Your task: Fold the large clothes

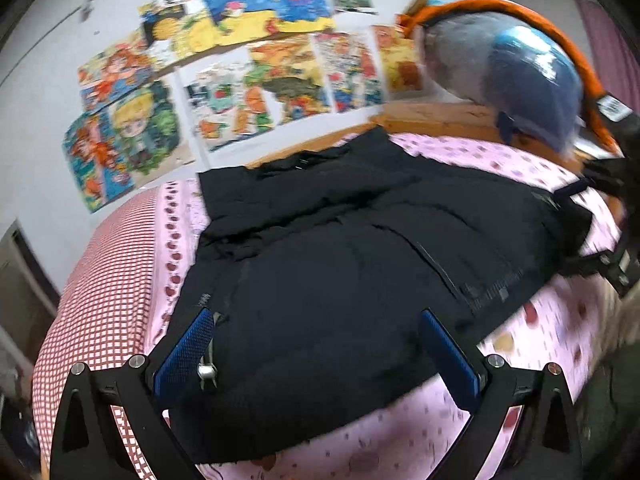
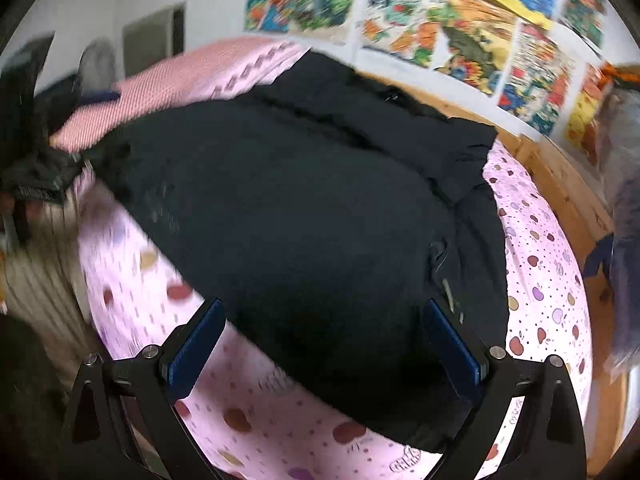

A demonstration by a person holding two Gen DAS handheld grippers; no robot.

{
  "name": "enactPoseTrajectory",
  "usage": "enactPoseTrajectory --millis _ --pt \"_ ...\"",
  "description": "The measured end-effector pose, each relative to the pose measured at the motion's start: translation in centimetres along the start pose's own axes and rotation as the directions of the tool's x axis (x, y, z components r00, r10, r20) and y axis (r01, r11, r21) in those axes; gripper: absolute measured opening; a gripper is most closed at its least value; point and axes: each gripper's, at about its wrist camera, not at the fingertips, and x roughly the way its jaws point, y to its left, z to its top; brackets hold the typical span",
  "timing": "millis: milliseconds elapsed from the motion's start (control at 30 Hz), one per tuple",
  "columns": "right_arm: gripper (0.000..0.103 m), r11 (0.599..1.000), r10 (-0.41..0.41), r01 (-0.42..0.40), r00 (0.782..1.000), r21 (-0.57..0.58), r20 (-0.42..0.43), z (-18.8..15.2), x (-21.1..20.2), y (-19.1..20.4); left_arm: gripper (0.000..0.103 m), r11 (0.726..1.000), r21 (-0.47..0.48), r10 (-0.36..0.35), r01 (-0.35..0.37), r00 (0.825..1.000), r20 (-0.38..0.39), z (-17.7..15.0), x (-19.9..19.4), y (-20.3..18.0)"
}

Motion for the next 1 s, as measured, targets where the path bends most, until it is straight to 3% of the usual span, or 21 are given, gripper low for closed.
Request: enactPoseTrajectory --millis 167,300,567,733,800,867,1000 --pt "0.097 0.998 -0.006 0.003 0.999 -0.069 -0.047 -0.8 0.2 0.8 0.103 0.992 0.064 -0.106 0.11 0.993 -0.06 -2.0 0.2 0.0" --pt "0.097 0.99 -0.093 0.086 0.994 -0.109 -0.062 -1.5 0.5 1.0 0.103 0.983 0.153 -0.088 0.101 0.992 -0.089 -3.4 0.6 -0.7" --pt "0.1 0.976 -0.19 0.192 0.981 -0.099 0.029 -3.0 0.5 1.3 0.103 0.98 0.199 0.043 -0.026 0.996 -0.082 -4.4 1.8 -1.3" --pt "0.1 0.932 -0.338 0.348 0.935 -0.096 0.112 -3.0 0.0 1.3 0.103 0.977 0.166 0.146 -0.135 0.988 -0.056 -3.9 2.3 -0.7" --pt "0.1 0.918 -0.377 0.387 0.919 -0.085 0.118 -3.0 0.1 0.8 0.103 0.965 0.161 0.215 -0.205 0.976 -0.045 -3.8 2.5 -0.5" --pt "0.1 0.895 -0.428 0.439 0.896 -0.082 0.124 -3.2 0.3 0.6 0.103 0.959 0.147 0.254 -0.244 0.966 -0.049 -3.7 2.8 0.0" --pt "0.1 0.874 -0.478 0.484 0.87 -0.033 0.12 -4.3 0.4 1.0 0.103 0.953 0.114 0.289 -0.282 0.956 -0.046 -3.6 2.9 0.7"
